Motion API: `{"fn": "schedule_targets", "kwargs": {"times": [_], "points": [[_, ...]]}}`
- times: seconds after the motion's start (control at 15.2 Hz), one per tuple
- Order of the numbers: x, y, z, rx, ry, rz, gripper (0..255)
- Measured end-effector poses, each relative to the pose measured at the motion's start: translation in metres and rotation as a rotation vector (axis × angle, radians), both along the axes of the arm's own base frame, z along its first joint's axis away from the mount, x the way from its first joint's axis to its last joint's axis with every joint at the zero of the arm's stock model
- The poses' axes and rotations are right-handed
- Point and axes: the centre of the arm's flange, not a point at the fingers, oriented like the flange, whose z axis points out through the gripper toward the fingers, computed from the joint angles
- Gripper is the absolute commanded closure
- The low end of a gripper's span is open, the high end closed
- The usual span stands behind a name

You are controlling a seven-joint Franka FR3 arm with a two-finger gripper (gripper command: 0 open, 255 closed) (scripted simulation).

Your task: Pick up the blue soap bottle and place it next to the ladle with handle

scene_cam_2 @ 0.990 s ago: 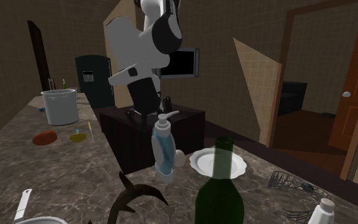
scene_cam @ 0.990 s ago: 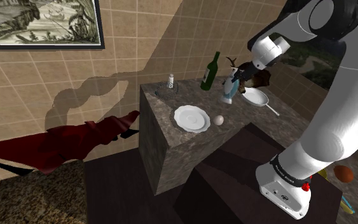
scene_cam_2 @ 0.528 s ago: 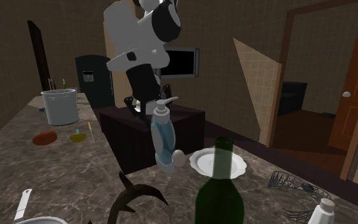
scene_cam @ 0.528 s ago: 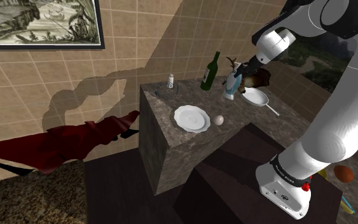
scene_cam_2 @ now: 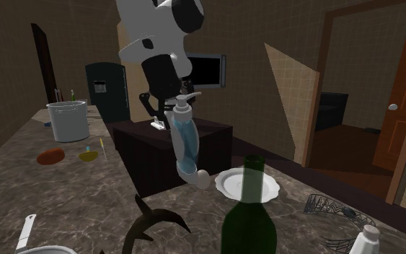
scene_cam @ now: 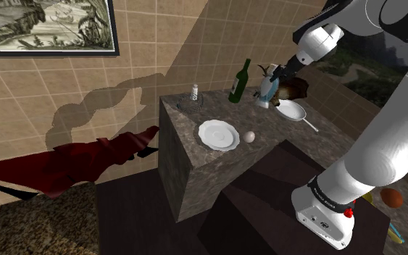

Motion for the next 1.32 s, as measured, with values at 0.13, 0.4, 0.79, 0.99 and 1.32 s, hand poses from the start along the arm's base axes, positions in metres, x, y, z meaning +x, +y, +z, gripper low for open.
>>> {"fn": "schedule_targets", "kwargs": {"times": [0.13, 0.4, 0.79, 0.99, 1.32], "points": [[0.0, -0.001, 0.012, 0.0, 0.0, 0.0, 255], [0.001, 0.001, 0.032, 0.0, 0.0, 0.0, 255], [0.0, -0.001, 0.063, 0.0, 0.0, 0.0, 255], [-0.001, -0.002, 0.079, 0.0, 0.0, 0.0, 255], [0.001, 0.0, 0.107, 0.0, 0.0, 0.0, 255]]}}
